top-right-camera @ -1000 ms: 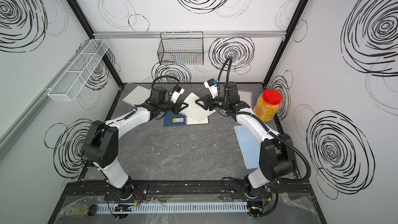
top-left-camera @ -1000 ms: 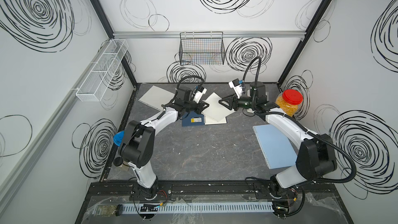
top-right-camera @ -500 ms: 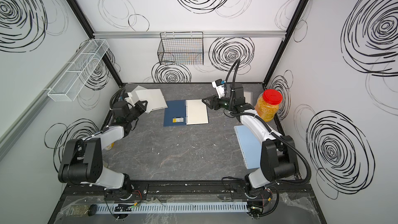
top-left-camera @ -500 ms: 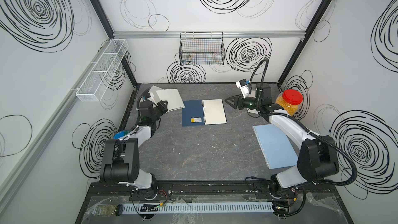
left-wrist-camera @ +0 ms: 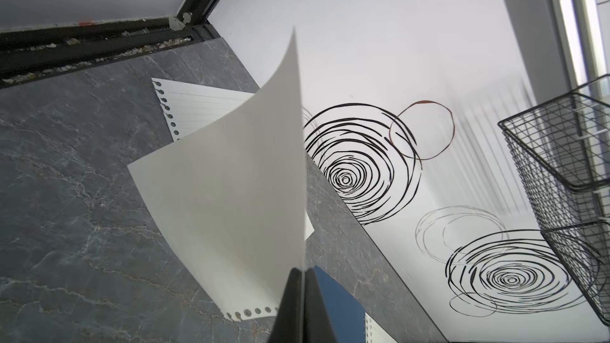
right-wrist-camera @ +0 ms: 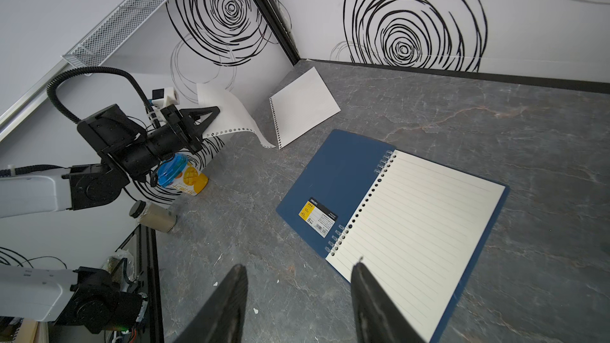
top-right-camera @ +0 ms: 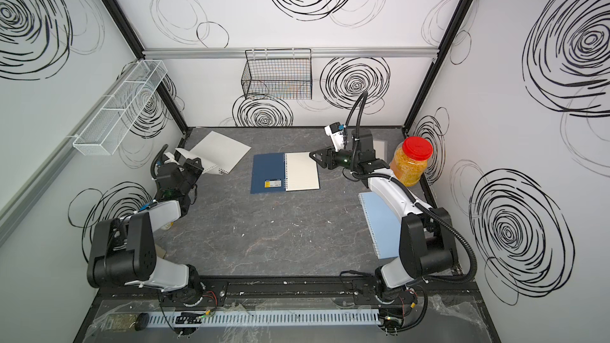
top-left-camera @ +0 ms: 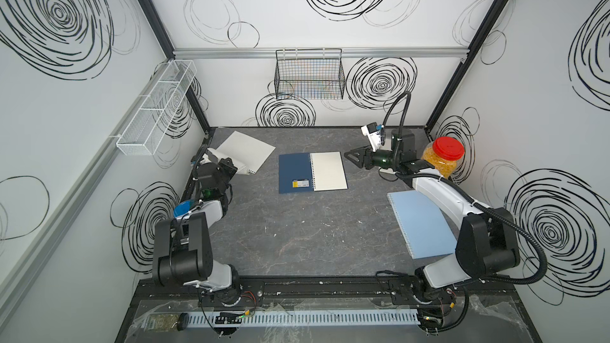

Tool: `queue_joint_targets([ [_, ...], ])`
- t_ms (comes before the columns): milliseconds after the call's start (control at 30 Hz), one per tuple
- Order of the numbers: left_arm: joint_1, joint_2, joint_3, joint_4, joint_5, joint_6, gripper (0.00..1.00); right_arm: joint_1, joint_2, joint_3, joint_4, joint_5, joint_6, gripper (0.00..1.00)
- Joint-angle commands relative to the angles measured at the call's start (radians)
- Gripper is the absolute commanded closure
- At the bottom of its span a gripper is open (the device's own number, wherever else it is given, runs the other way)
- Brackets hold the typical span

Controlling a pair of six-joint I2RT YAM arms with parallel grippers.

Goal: Tear off pages from different notebooks
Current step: Place the paper at the center of the board.

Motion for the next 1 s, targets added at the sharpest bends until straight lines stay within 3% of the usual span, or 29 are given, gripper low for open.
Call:
queue_joint_targets([
  [0, 0.022, 0.04, 0.01, 0.09, 0.05, -0.029, 1.0, -0.003, -0.035, -0.006, 0.015, -0.005, -0.004, 0.47],
  [133, 0.027, 0.029, 0.024, 0.08, 0.064, -0.047, 1.0, -0.005, -0.034, 0.004, 0.002, 0.001, -0.012, 0.47],
  [367, 0.016, -0.087, 0.16, -0.131, -0.009, 0.009, 1.0, -0.005, -0.032, 0.005, 0.017, 0.001, -0.006, 0.47],
  [700, -0.003, 0.065, 0.315, -0.079, 0.064, -0.021, 1.0, -0.005, -0.042, -0.004, 0.023, -0.002, 0.001, 0.48],
  [967, -0.002, 0.196, 0.285, 0.003, 0.07, -0.058, 1.0, -0.009, -0.079, -0.042, 0.014, 0.016, -0.003, 0.47],
])
